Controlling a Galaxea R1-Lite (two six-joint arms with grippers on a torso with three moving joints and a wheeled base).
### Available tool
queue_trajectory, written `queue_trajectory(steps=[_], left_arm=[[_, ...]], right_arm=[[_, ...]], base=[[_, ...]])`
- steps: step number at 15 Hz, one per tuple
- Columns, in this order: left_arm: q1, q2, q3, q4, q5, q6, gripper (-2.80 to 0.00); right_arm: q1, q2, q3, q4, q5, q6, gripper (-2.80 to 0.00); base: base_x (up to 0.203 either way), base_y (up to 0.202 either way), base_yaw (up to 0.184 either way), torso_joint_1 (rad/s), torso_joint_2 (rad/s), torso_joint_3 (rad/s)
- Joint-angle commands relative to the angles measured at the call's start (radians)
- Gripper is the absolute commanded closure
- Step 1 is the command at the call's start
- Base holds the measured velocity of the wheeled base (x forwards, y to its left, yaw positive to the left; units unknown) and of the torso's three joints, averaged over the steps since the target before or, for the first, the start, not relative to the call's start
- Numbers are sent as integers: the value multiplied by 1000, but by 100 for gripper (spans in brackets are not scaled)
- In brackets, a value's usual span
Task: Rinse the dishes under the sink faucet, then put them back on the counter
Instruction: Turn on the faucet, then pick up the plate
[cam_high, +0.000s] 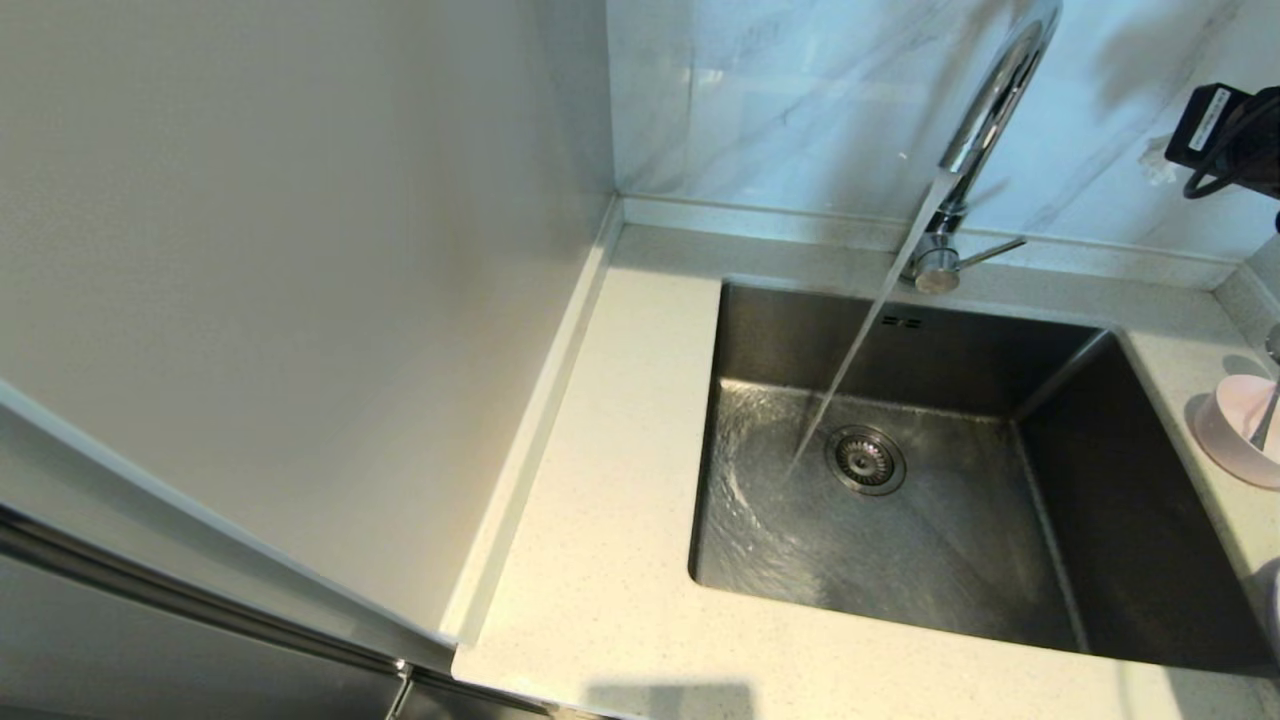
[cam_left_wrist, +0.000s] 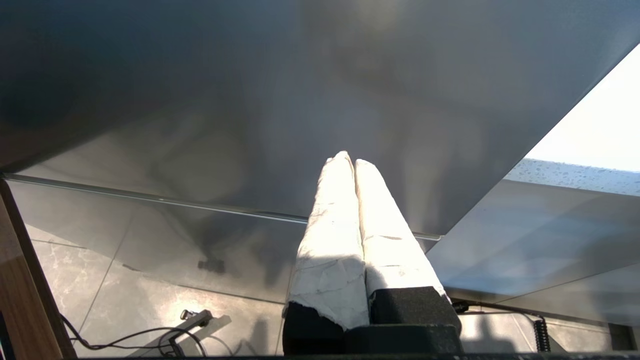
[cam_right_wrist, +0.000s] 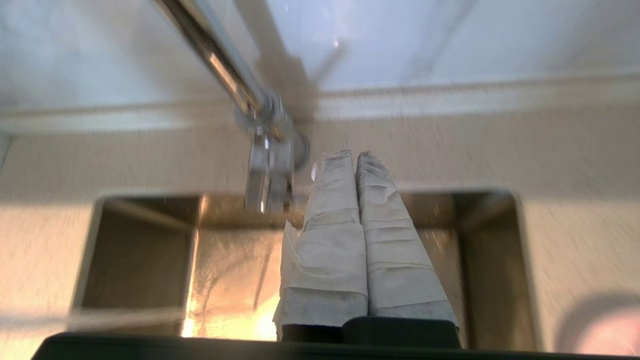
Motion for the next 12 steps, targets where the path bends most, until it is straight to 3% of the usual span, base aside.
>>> queue_trajectory(steps=[1, 7, 12], left_arm=[[0, 0, 0, 0, 0, 0, 0], [0, 0, 0, 0, 1, 0, 0], [0, 0, 0, 0, 1, 0, 0]], right_arm=[[-7, -138, 86, 52, -3, 0, 0], [-58, -457, 336, 391, 2, -84, 0], [-222, -678, 645, 560, 23, -235, 0]], base=[[0, 0, 0, 0, 0, 0], [0, 0, 0, 0, 0, 0], [0, 0, 0, 0, 0, 0]])
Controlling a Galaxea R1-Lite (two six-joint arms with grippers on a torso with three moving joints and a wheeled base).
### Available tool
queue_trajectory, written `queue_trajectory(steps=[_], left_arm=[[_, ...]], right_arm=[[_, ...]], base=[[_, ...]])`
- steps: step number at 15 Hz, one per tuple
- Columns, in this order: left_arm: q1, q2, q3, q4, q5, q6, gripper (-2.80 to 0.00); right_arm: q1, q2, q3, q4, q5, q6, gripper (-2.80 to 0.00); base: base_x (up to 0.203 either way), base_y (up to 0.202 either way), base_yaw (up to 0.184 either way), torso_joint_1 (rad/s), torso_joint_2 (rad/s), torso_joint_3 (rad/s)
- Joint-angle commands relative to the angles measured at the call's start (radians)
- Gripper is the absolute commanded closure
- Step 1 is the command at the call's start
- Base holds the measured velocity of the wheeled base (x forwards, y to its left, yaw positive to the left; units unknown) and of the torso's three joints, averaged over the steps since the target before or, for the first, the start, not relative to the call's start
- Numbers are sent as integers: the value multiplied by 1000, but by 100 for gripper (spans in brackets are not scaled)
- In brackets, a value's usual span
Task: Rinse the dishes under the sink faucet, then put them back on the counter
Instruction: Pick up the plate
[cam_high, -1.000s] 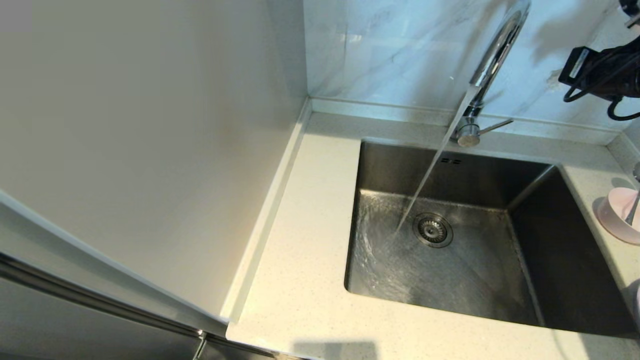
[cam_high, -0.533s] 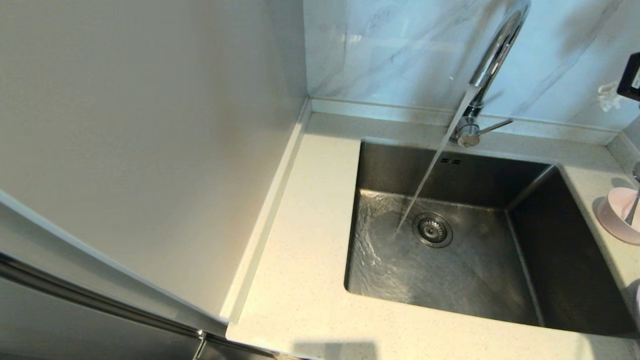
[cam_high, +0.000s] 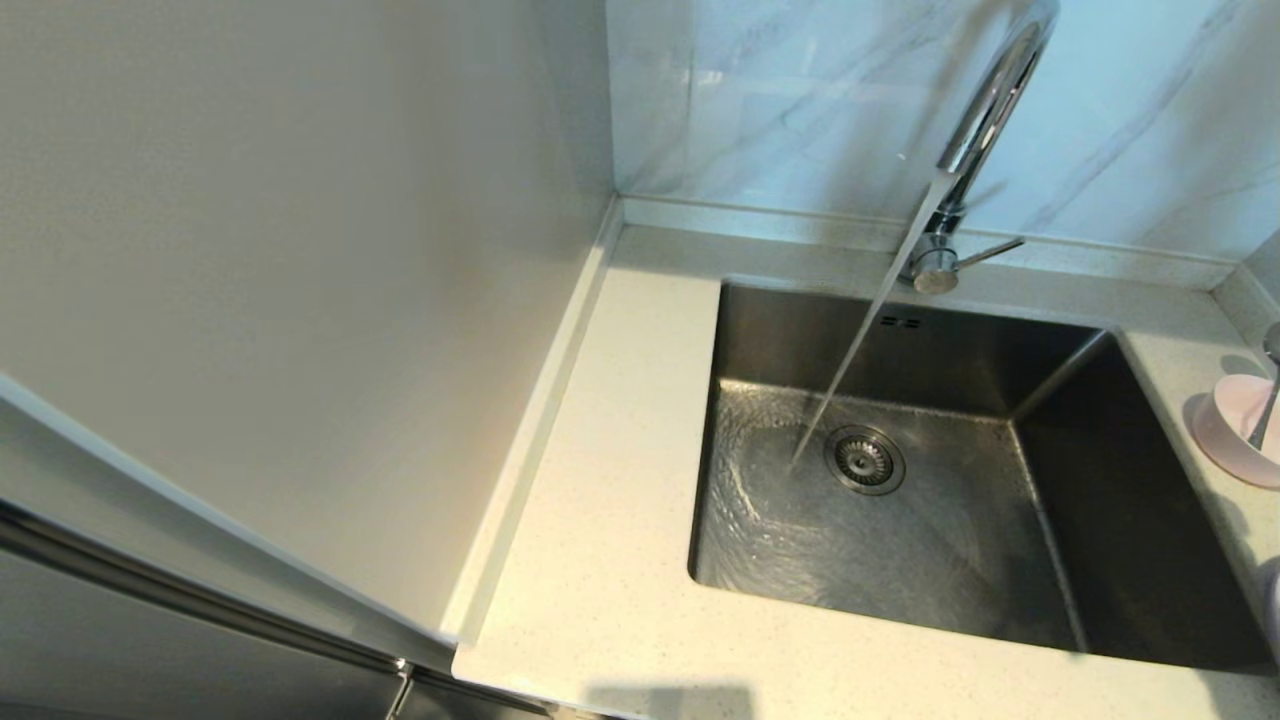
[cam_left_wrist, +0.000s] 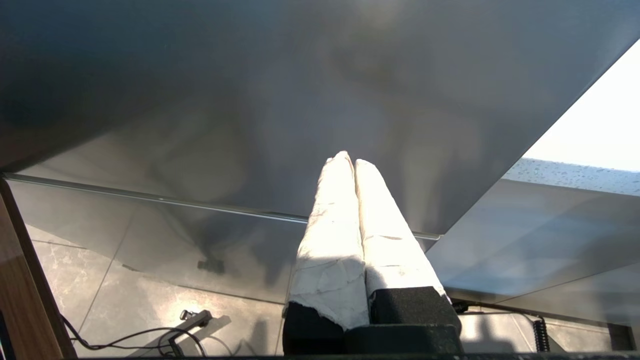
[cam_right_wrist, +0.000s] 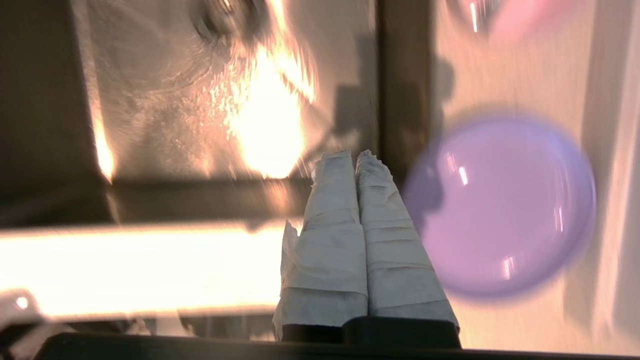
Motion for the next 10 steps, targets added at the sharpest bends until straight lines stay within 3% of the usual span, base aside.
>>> queue_trajectory(steps=[1, 4, 7, 10], left_arm=[[0, 0, 0, 0, 1, 0, 0], [0, 0, 0, 0, 1, 0, 0], [0, 0, 0, 0, 1, 0, 0], [0, 0, 0, 0, 0, 0, 0]], right_arm=[[-81, -125, 156, 25, 3, -34, 0], [-144, -146, 300, 33, 4, -49, 0], [-149, -96, 356, 19, 3, -17, 0], [-150, -33, 382, -97, 8, 31, 0]], base=[[0, 0, 0, 0, 0, 0], [0, 0, 0, 0, 0, 0], [0, 0, 0, 0, 0, 0], [0, 0, 0, 0, 0, 0]])
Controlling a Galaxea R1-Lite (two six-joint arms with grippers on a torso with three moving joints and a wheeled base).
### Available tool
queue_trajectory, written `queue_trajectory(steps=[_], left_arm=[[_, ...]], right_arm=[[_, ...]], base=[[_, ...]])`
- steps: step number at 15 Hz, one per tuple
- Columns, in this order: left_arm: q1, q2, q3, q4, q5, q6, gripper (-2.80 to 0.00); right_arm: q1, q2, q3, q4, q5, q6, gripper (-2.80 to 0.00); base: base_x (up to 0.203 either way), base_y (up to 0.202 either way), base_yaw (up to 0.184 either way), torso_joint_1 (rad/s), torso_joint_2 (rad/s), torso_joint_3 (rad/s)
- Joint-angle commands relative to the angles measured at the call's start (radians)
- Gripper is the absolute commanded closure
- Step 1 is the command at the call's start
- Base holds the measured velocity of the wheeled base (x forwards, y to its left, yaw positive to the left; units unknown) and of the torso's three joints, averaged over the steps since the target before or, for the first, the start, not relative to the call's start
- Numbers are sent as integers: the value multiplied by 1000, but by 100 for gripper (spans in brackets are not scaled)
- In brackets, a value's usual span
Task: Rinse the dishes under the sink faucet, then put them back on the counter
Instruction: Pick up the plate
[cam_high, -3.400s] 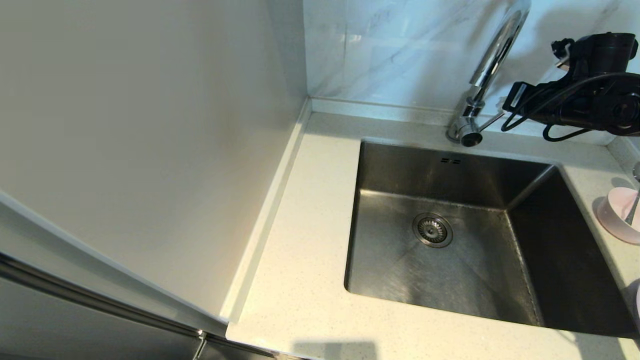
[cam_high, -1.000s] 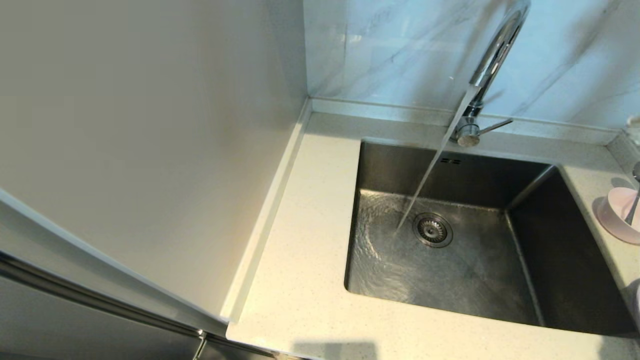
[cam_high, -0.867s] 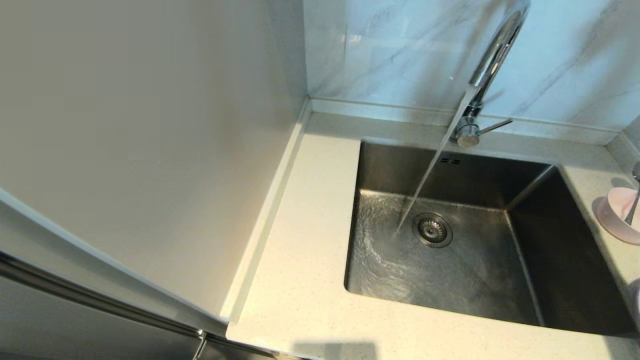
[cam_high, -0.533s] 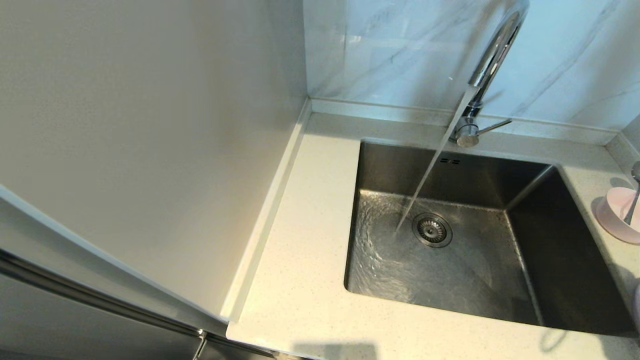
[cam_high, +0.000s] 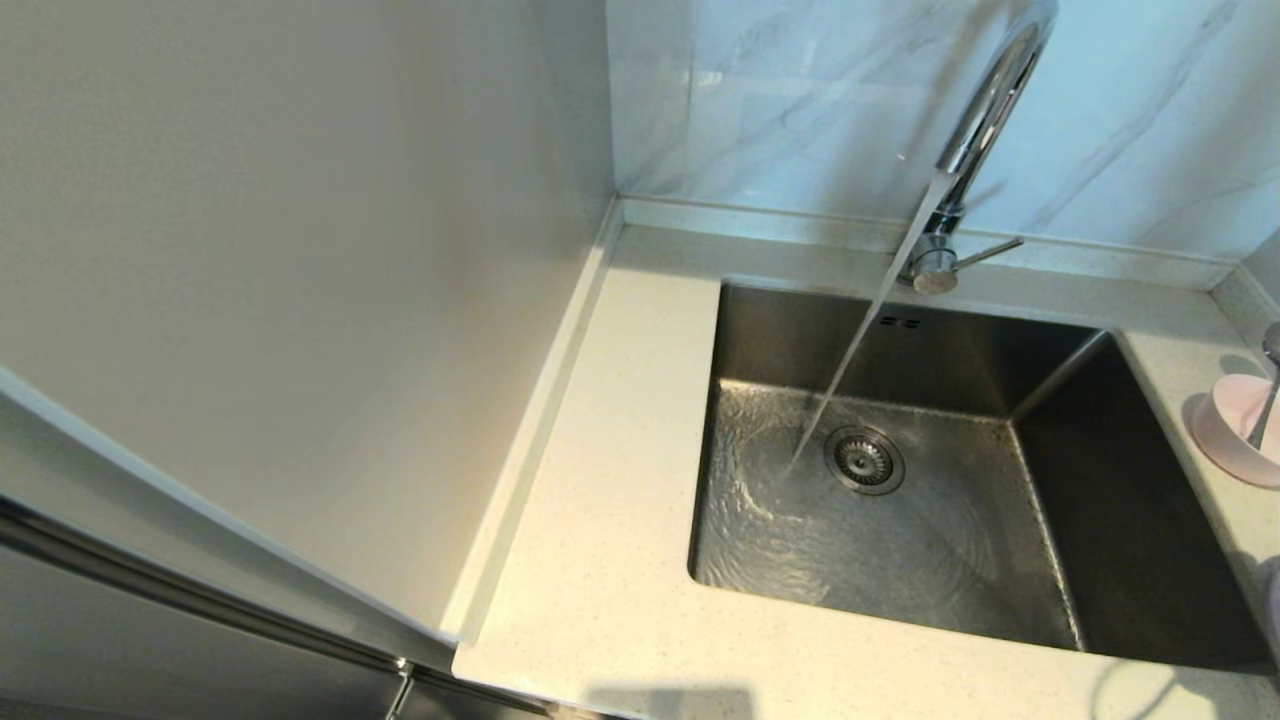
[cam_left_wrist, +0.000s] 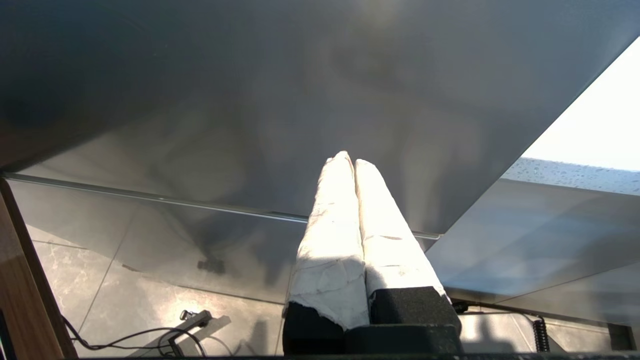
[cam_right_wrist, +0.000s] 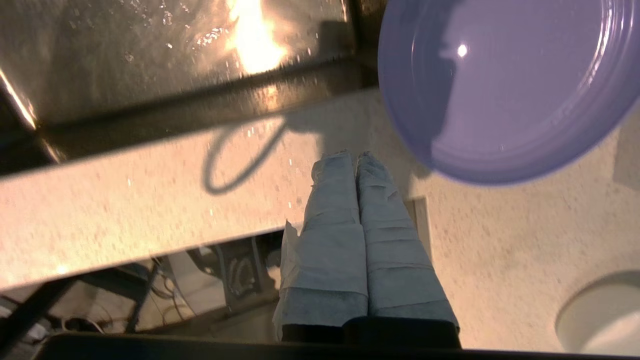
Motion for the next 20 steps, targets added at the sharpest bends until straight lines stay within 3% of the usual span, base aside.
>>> queue_trajectory(steps=[1, 4, 17, 18, 19, 20], left_arm=[[0, 0, 0, 0, -2, 0, 0], [0, 0, 0, 0, 0, 0, 0], [0, 0, 0, 0, 0, 0, 0], [0, 0, 0, 0, 0, 0, 0], [0, 0, 0, 0, -2, 0, 0], [0, 0, 0, 0, 0, 0, 0]], right_arm=[[-1, 62, 41, -114, 6, 15, 0], [-2, 110, 86, -219, 6, 13, 0], [-18, 184, 81, -215, -11, 9, 0], [-18, 184, 84, -213, -11, 9, -222], [-18, 187, 84, -212, -11, 9, -280], [-16, 188, 83, -212, -13, 3, -280]], base=[[0, 0, 0, 0, 0, 0], [0, 0, 0, 0, 0, 0], [0, 0, 0, 0, 0, 0], [0, 0, 0, 0, 0, 0], [0, 0, 0, 0, 0, 0], [0, 0, 0, 0, 0, 0]])
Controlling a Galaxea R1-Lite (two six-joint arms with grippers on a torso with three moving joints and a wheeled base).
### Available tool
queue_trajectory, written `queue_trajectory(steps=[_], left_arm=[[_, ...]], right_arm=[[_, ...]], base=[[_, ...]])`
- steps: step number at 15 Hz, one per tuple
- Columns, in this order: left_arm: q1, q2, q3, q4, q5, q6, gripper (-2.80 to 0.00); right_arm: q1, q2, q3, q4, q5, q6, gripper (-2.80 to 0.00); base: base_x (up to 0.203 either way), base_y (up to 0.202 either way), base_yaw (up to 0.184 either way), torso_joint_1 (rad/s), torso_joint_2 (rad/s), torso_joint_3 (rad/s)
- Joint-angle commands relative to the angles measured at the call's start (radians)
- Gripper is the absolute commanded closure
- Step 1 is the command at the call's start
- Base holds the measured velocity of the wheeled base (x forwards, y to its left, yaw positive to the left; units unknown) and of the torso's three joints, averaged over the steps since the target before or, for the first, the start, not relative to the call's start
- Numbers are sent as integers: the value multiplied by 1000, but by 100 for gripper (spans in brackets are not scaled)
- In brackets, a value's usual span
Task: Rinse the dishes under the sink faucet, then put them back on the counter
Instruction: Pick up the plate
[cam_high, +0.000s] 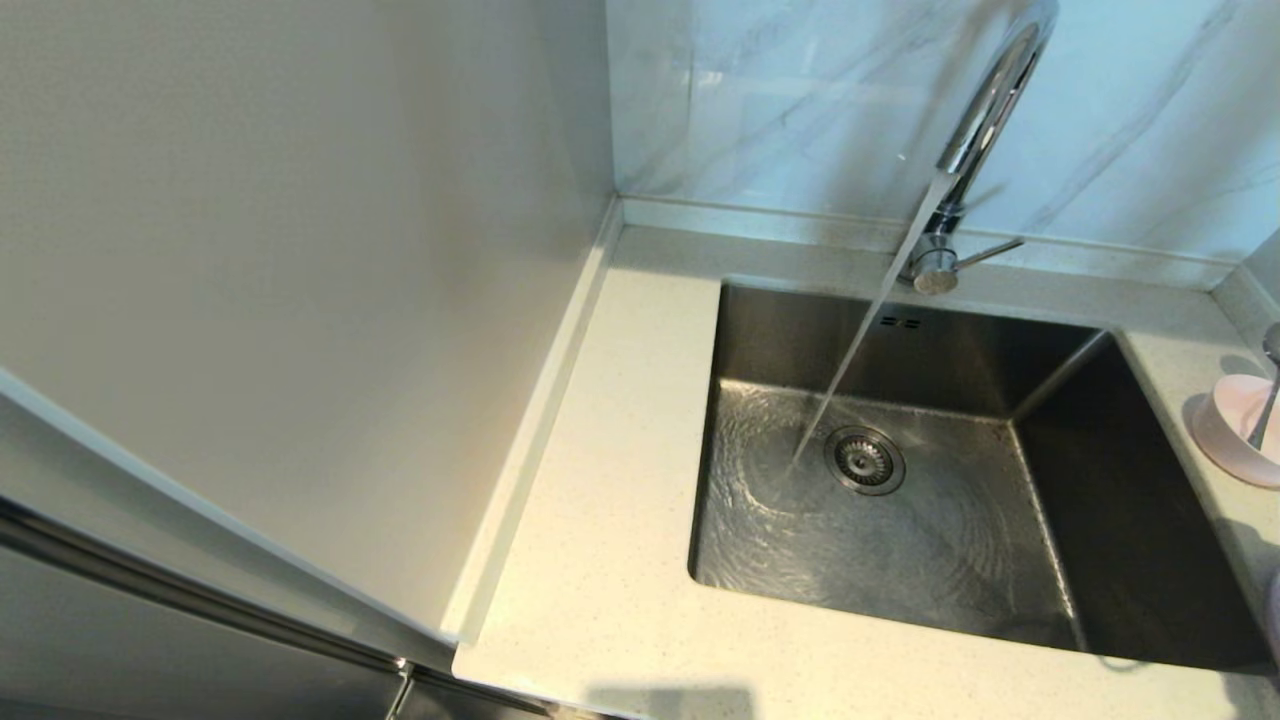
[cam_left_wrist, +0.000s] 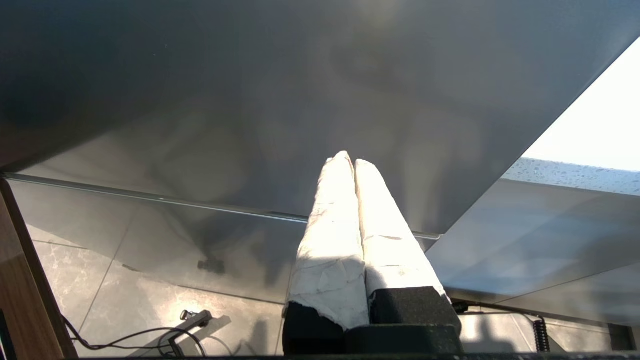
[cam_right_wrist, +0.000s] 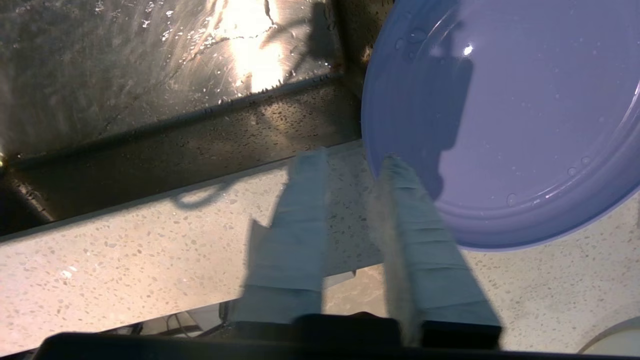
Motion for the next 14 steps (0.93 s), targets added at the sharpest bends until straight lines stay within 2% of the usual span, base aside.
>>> queue_trajectory(steps=[1, 14], left_arm=[[0, 0, 0, 0, -1, 0, 0], [0, 0, 0, 0, 1, 0, 0]], right_arm=[[1, 7, -2, 4, 0, -13, -280], [3, 74, 15, -22, -52, -55, -280]], base=[[0, 0, 0, 0, 0, 0], [0, 0, 0, 0, 0, 0]])
